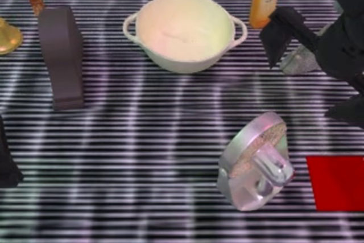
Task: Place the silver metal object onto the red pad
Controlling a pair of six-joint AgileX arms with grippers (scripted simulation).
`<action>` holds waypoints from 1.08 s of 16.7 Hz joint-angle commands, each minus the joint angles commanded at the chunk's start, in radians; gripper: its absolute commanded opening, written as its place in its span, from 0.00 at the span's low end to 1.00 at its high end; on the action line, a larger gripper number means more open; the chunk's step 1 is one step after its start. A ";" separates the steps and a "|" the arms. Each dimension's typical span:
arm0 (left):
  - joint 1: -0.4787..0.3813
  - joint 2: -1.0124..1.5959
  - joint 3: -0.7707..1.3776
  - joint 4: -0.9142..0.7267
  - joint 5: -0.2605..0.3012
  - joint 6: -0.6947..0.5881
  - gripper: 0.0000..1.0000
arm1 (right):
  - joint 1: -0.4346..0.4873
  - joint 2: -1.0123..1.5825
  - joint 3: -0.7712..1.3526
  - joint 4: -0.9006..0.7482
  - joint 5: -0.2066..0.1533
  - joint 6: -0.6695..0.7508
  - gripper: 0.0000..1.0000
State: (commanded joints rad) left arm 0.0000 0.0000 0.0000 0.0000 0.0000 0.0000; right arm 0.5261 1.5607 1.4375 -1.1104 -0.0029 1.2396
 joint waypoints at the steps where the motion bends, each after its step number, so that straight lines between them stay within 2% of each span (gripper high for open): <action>1: 0.000 0.000 0.000 0.000 0.000 0.000 1.00 | 0.025 0.075 0.066 -0.056 0.000 0.060 1.00; 5: 0.000 0.000 0.000 0.000 0.000 0.000 1.00 | 0.099 0.302 0.258 -0.231 0.002 0.245 1.00; 8: 0.000 0.000 0.000 0.000 0.000 0.000 1.00 | 0.122 0.372 0.325 -0.288 0.003 0.307 1.00; 14: 0.000 0.000 0.000 0.000 0.000 0.000 1.00 | 0.118 0.373 0.321 -0.284 0.003 0.308 1.00; 18: 0.000 0.000 0.000 0.000 0.000 0.000 1.00 | 0.121 0.375 0.225 -0.187 0.003 0.308 1.00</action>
State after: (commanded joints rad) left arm 0.0000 0.0000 0.0000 0.0000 0.0000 0.0000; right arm 0.6473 1.9360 1.6629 -1.2977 0.0001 1.5480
